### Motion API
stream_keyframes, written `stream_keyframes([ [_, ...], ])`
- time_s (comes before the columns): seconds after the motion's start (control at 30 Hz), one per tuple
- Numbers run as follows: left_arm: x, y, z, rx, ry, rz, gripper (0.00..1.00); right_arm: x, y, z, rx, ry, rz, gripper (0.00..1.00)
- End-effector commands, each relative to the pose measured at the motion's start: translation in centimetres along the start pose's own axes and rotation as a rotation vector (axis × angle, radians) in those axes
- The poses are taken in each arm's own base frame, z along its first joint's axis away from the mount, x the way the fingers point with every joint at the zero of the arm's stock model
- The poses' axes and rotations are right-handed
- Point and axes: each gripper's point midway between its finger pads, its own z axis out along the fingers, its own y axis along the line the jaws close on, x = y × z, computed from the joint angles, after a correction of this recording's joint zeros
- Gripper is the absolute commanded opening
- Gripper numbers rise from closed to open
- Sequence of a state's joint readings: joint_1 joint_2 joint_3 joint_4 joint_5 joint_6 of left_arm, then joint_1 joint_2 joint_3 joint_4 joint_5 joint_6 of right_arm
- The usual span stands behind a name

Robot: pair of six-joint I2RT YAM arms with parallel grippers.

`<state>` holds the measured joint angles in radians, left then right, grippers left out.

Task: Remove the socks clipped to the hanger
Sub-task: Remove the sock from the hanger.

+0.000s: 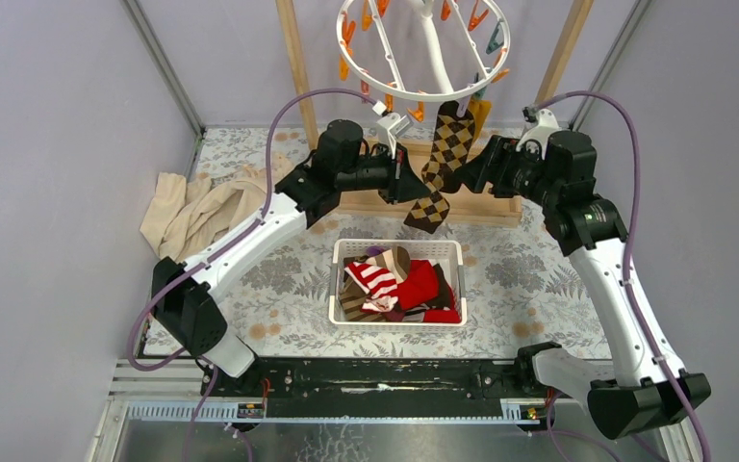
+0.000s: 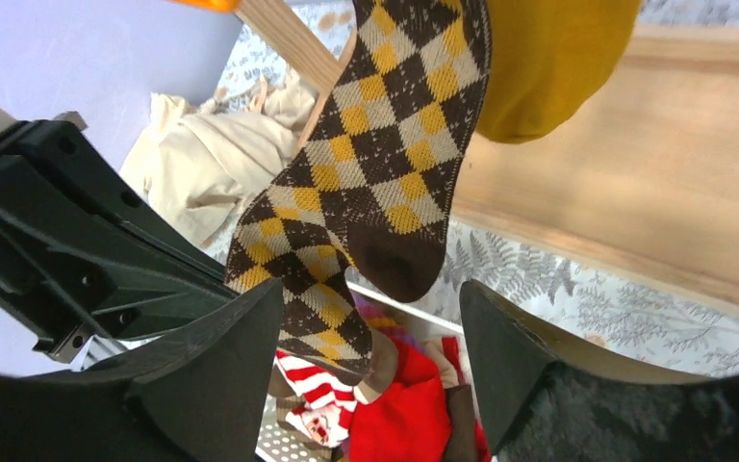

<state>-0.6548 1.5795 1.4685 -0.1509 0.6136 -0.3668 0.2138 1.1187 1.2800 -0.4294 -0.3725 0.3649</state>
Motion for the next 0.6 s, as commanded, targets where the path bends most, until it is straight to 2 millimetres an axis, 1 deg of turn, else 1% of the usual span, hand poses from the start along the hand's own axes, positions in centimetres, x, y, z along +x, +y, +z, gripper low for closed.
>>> stream_keyframes([
  [0.0,-2.1,-1.4,-2.0,0.004,-0.018,0.038,0.0,-5.6,1.5,-2.6,0.009,-0.222,-0.11,0.76],
  [0.1,-2.6,-1.6,-2.6,0.003,-0.014,0.035,0.0,-6.9,1.5,-2.7,0.014,-0.28,-0.129,0.74],
  [0.2,-3.2,-1.6,-3.4,0.008,-0.012,0.023,0.01,-7.9,1.7,-2.3,-0.017,-0.323,-0.14,0.67],
  [0.27,-3.6,-1.5,-3.9,0.015,-0.014,0.014,0.02,-8.5,2.2,-2.2,-0.068,-0.352,-0.14,0.62],
  [0.4,-4.5,-1.8,-4.7,0.043,-0.02,-0.005,0.03,-10.0,2.6,-2.2,-0.146,-0.437,-0.149,0.56],
  [0.57,-4.8,-1.7,-5.3,0.061,-0.004,-0.025,0.03,-11.2,2.6,-1.7,-0.21,-0.504,-0.163,0.53],
])
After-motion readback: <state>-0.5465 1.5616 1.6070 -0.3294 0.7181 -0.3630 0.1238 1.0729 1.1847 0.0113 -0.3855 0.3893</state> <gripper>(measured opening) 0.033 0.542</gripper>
